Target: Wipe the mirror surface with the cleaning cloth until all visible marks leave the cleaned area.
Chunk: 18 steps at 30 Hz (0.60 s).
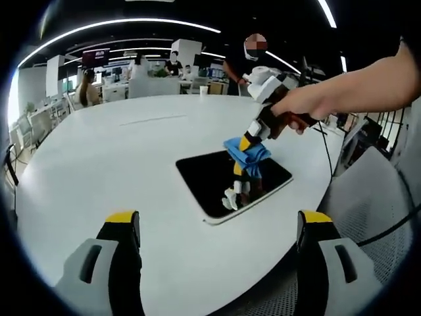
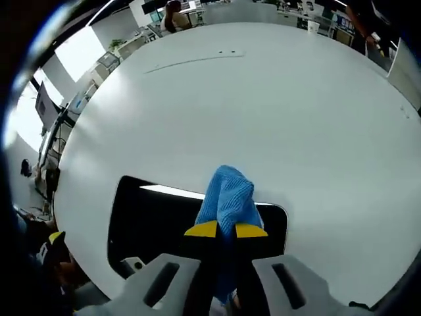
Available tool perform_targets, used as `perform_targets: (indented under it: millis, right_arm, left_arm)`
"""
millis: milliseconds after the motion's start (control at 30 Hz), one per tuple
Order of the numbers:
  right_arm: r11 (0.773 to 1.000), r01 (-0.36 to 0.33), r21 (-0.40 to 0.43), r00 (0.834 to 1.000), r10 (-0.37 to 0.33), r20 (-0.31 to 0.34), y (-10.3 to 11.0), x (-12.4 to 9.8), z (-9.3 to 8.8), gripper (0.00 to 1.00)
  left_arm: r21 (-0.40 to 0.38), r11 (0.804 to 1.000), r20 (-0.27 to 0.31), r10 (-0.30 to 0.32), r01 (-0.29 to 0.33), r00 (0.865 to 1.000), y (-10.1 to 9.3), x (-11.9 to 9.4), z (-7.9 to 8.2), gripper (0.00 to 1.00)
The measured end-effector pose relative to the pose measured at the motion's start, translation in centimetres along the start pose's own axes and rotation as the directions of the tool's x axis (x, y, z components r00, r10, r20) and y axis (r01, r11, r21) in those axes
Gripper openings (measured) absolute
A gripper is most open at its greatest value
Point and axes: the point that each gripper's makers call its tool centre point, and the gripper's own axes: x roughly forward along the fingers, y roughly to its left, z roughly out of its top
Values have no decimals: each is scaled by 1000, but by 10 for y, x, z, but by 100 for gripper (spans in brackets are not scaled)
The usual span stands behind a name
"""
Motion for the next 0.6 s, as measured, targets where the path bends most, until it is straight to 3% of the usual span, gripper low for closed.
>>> perform_targets:
  millis: [600]
  right_arm:
    - [997,-73,-34,997,72,-23,64,14,12,1]
  left_arm:
    - [0,1000,-10,-7,7,1000,-1,0,-2,98]
